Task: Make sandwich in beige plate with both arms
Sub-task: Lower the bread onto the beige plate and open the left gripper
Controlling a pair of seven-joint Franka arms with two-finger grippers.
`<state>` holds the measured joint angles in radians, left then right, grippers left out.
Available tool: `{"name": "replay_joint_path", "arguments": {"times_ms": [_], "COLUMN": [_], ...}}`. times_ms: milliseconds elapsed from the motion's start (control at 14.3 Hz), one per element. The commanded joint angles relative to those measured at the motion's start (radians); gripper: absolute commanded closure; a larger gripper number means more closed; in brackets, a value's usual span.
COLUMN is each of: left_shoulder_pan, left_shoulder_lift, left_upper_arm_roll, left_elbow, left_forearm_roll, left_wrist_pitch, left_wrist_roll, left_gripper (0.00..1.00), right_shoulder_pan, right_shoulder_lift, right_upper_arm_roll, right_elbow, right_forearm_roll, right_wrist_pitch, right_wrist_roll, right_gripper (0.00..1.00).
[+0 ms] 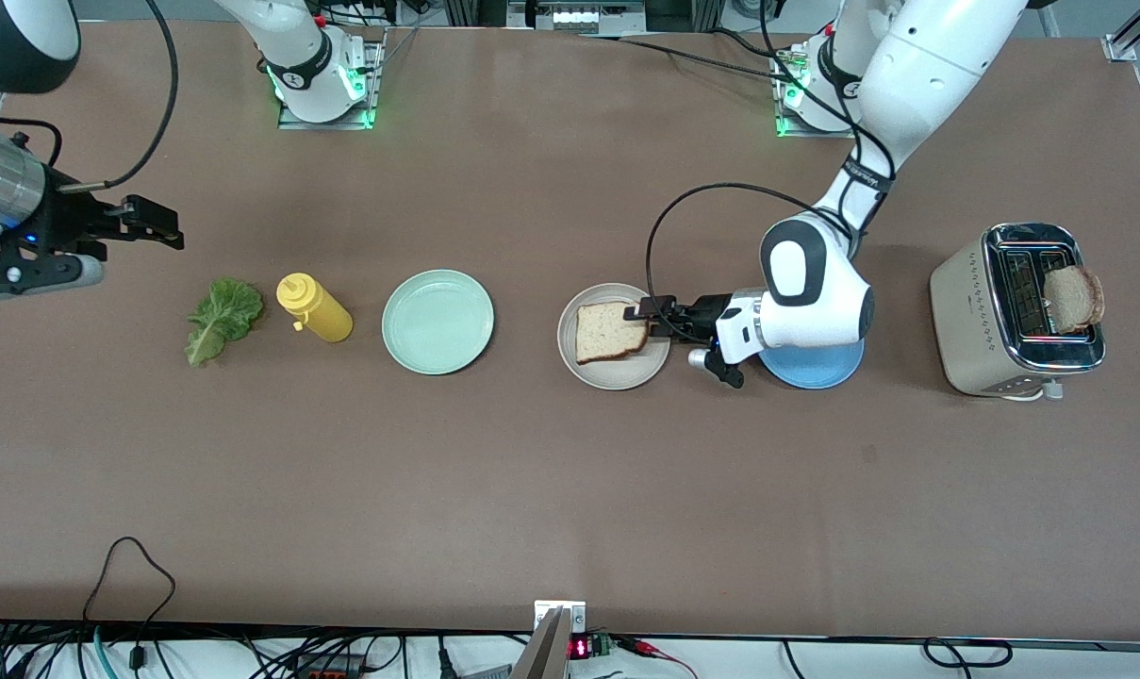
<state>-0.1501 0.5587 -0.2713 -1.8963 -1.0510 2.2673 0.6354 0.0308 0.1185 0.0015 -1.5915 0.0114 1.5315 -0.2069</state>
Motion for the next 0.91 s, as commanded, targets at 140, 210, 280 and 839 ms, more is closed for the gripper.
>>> {"name": "replay_joint_path", "arguments": {"times_ms": [140, 210, 280, 839], "left_shoulder_pan": [0.033, 0.047, 0.061, 0.151], "left_shoulder_lift": [-0.106, -0.123, -0.138, -0.183], "left_upper_arm_roll": [0.003, 0.003, 0.003, 0.017], "left_elbow": [-0.049, -0.049, -0.046, 0.193], "left_forearm_roll": [0.21, 0.28, 0.343, 0.917], "left_wrist_pitch": [-0.003, -0.009, -0.041, -0.464], "left_wrist_roll": [-0.014, -0.035, -0.075, -0.318], "left_gripper": [0.0, 0.0, 0.0, 0.0], "right_shoulder_pan": [-0.045, -0.057, -0.078, -0.23], "right_shoulder_lift": [0.05, 0.052, 0.056, 0.113], "right_upper_arm_roll": [-0.008, -0.009, -0.008, -0.008], "right_elbow": [0.011, 0.005, -0.005, -0.03], "right_forearm_roll": [0.036, 0.07, 0.099, 0.277], "right_wrist_pitch": [0.012, 0.022, 0.035, 0.033], "right_wrist_roll": [-0.213, -0.25, -0.282, -0.569], "right_gripper": [0.0, 0.0, 0.0, 0.0]}}
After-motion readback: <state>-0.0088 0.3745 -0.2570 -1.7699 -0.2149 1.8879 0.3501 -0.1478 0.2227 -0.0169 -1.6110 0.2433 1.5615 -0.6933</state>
